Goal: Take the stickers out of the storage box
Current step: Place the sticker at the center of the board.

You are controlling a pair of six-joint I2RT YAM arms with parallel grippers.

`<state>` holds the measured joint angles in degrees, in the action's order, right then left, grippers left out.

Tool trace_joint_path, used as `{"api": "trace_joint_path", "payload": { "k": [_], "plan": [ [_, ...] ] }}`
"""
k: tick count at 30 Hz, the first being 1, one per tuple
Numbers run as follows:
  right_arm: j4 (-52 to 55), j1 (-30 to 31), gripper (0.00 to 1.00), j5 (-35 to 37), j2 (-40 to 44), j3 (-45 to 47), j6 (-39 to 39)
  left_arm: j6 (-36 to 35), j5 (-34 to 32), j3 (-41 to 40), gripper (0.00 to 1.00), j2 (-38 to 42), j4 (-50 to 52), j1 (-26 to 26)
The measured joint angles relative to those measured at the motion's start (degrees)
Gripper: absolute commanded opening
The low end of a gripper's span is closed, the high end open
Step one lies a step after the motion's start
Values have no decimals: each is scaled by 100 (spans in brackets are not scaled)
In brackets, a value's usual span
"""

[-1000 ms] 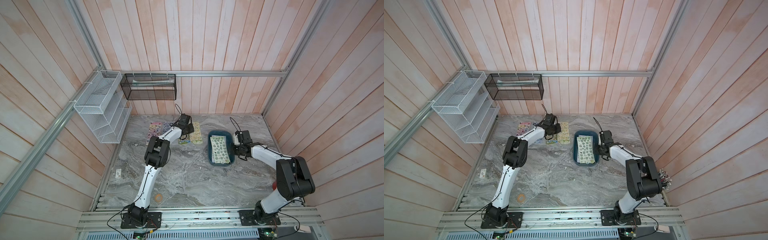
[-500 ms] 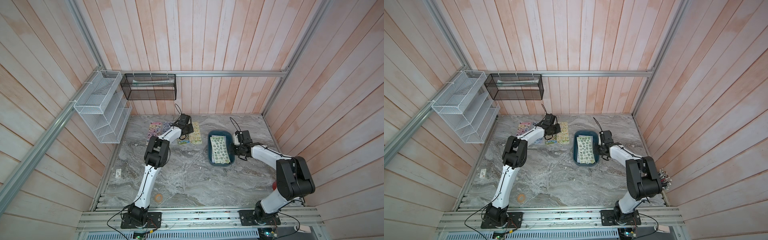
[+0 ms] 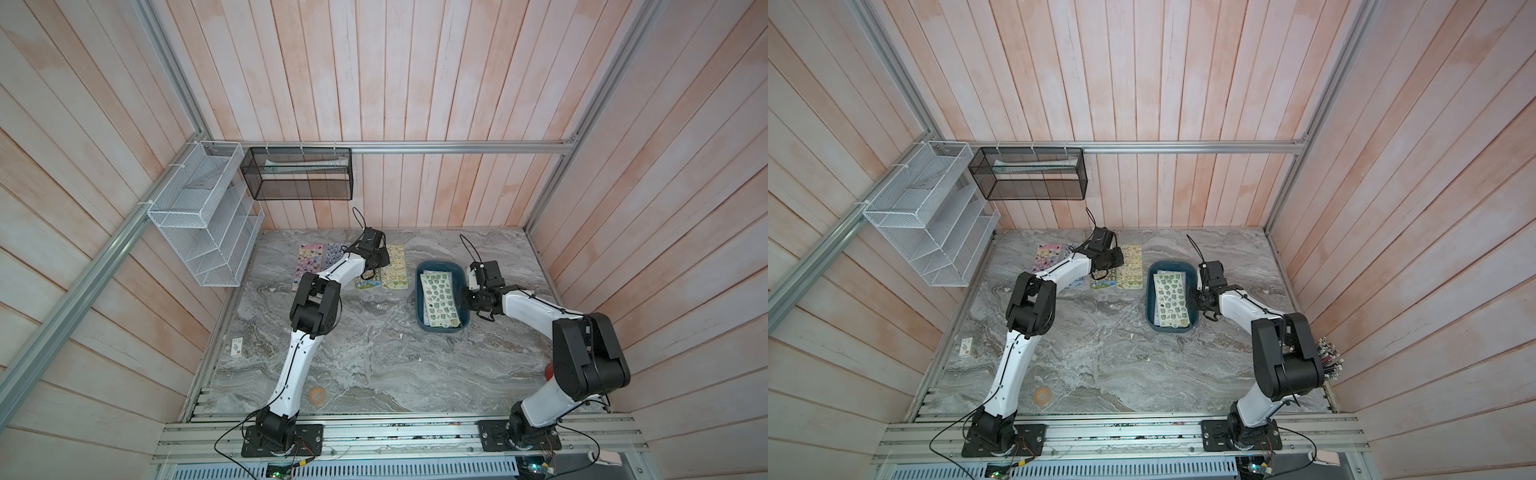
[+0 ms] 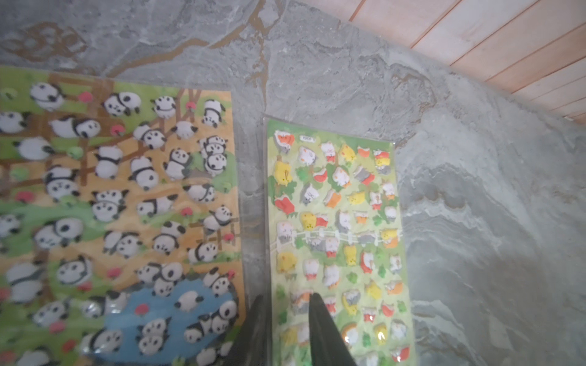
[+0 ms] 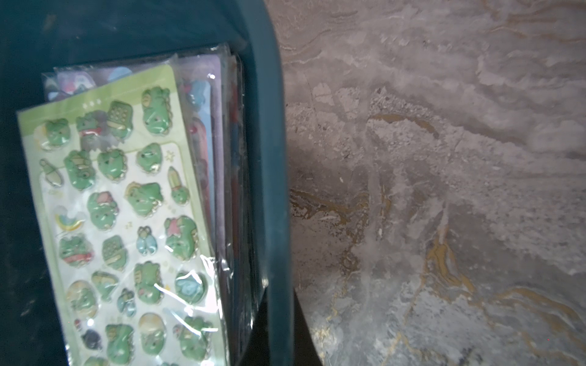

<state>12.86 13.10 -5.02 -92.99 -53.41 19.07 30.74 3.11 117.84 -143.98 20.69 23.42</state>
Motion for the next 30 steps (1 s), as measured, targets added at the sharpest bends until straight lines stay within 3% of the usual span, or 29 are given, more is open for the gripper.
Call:
{"api": "trace_joint_path", "payload": {
  "k": [14, 22, 26, 30],
  "plan": [
    [-2, 0, 6, -2, 0, 0, 0, -127, -15, 540, 40, 70, 424, 35],
    [2, 0, 6, 0, 2, 0, 0, -308, -33, 573, 42, 859, 638, 487],
    [72, 0, 6, 0, 118, 2, 2, -422, -66, -50, 42, 1714, 533, 874],
    [111, 46, 6, 20, 457, 13, 15, -463, -83, -1257, 43, 2861, 297, 1196]
  ]
}}
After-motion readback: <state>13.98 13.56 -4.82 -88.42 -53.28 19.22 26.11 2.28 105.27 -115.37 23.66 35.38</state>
